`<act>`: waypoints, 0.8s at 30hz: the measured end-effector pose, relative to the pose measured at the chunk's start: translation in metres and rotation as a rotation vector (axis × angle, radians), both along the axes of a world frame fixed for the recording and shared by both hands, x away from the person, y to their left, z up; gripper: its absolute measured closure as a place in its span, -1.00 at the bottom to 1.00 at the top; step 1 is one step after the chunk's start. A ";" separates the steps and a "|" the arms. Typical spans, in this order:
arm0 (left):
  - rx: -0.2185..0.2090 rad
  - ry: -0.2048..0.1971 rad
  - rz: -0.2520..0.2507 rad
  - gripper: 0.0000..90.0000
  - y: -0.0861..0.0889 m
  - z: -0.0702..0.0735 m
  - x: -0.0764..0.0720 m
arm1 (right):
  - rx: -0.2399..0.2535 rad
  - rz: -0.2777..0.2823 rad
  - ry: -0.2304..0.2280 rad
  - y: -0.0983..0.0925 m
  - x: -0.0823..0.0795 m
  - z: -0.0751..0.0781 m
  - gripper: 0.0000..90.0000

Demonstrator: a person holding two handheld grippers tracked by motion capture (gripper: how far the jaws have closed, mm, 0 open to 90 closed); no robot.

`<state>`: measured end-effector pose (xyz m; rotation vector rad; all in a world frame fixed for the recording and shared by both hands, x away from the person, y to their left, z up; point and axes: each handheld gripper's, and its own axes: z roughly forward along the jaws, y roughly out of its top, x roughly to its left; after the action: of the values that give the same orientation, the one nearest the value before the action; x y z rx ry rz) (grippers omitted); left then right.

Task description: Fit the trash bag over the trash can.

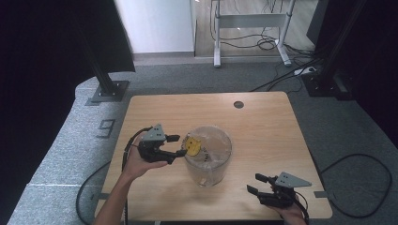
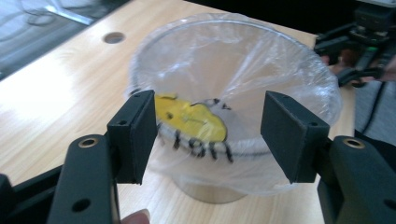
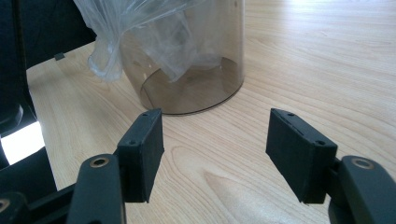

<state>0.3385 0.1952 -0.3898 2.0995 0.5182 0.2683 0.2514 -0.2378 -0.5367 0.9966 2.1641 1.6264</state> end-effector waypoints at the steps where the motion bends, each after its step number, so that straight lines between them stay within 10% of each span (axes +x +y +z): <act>1: -0.004 -0.007 0.012 -0.20 0.002 -0.002 -0.003 | -0.001 -0.002 0.000 0.000 0.000 0.000 -0.20; 24: -0.026 0.028 0.098 -0.21 0.057 -0.053 -0.039 | -0.010 -0.011 -0.001 -0.001 0.003 0.001 -0.21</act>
<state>0.2997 0.2525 -0.4429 2.0589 0.6391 0.2868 0.2541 -0.2385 -0.5361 1.0032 2.1606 1.6088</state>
